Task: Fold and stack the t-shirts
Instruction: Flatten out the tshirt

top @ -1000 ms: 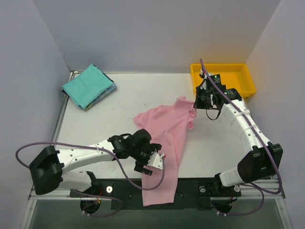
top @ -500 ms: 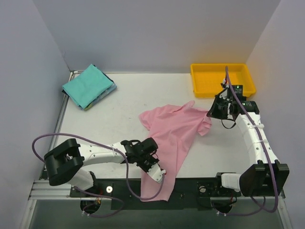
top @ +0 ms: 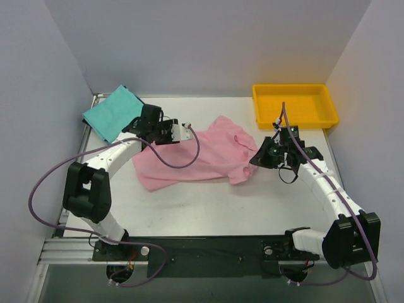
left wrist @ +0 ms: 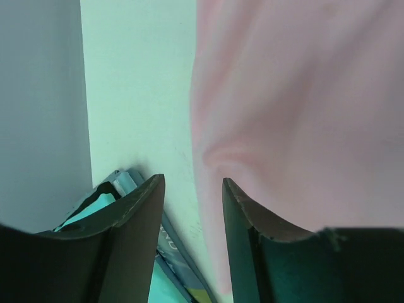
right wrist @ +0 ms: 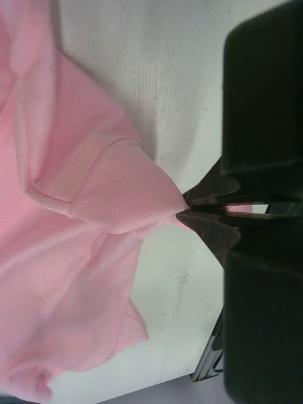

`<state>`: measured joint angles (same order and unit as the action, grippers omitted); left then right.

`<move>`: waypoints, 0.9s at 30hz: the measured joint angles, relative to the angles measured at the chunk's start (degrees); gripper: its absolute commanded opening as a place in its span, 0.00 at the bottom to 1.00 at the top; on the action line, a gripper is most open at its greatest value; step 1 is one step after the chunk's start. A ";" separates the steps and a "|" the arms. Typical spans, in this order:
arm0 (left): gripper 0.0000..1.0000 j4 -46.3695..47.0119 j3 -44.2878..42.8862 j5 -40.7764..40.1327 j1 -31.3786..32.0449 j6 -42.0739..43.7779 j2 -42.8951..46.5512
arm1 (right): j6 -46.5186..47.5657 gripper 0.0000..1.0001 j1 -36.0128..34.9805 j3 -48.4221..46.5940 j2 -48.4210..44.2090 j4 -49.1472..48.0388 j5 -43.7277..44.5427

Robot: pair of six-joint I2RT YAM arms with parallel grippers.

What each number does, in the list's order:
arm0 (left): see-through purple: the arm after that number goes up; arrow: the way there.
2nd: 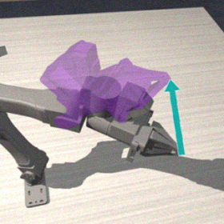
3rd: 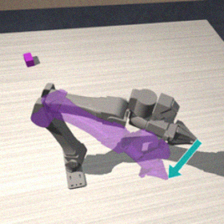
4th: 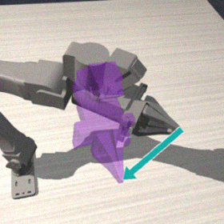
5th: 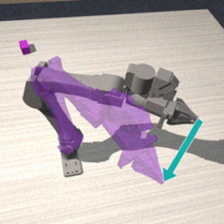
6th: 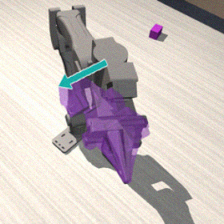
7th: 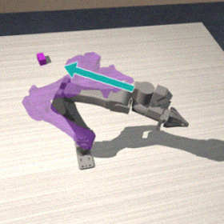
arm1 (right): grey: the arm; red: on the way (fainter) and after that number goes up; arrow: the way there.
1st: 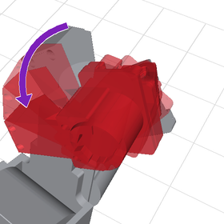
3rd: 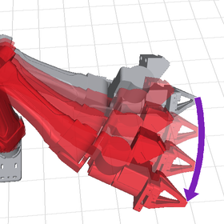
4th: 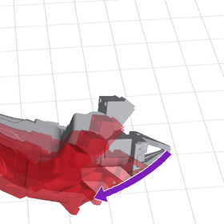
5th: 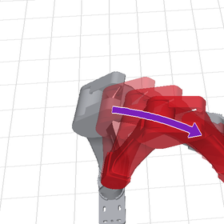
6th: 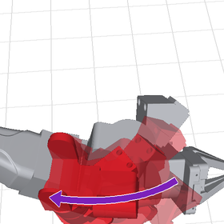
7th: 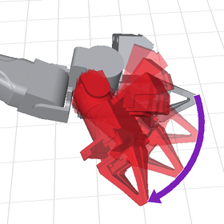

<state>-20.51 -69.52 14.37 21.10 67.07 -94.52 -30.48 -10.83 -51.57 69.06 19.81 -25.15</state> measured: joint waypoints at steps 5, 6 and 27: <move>0.50 -8.46 -2.95 3.39 -0.39 -0.81 2.54 | -1.62 0.00 0.72 -1.79 3.41 -2.95 0.13; 0.50 -11.76 -2.43 4.61 0.00 -0.74 4.09 | -1.62 0.00 0.72 -2.16 3.69 -2.95 0.15; 0.51 -27.71 9.20 4.61 -4.92 -2.93 1.18 | -0.50 0.00 2.43 -2.29 3.69 -2.84 0.26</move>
<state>-48.23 -60.31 18.98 16.19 64.14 -93.34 -30.98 -8.40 -53.87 72.75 16.97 -24.88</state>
